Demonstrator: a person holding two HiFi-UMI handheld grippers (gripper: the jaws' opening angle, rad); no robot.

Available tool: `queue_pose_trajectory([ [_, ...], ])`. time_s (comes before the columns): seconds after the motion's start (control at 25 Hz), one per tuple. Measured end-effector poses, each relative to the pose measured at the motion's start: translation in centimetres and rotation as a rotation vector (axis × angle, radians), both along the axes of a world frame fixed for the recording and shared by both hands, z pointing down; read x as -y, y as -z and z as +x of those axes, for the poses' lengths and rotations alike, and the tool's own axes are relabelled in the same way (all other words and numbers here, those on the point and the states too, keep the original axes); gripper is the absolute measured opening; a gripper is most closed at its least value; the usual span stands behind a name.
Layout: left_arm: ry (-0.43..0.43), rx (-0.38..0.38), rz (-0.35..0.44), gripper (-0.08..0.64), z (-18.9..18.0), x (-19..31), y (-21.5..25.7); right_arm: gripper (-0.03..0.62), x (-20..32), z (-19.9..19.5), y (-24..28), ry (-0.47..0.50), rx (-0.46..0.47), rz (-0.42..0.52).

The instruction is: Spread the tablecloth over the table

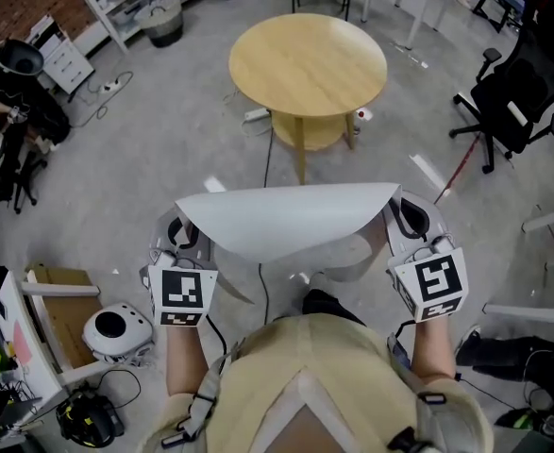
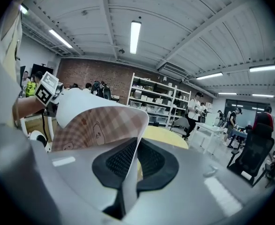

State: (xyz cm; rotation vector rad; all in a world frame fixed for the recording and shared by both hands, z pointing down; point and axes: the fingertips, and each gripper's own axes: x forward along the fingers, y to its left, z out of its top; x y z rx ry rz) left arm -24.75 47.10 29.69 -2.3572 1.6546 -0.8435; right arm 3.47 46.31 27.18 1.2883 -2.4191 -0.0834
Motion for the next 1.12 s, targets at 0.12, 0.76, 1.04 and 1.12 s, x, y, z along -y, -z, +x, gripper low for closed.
queue_pose_trajectory([
  [0.12, 0.012, 0.003, -0.005, 0.005, 1.1, 2.0, -0.1, 0.009, 2.2, 1.1, -0.1, 0.014, 0.007, 0.003],
  [0.76, 0.029, 0.063, 0.080, 0.005, 4.4, 10.1, 3.3, 0.008, 10.7, 3.8, 2.6, 0.019, 0.063, 0.084],
  [1.04, 0.005, 0.070, 0.108, 0.005, 4.2, 15.8, 3.9, 0.009, 14.9, 3.8, 3.1, 0.014, -0.003, 0.140],
  [1.12, -0.010, 0.070, 0.110, 0.005, 4.4, 17.8, 3.9, 0.008, 16.5, 3.9, 3.2, -0.005, 0.002, 0.130],
])
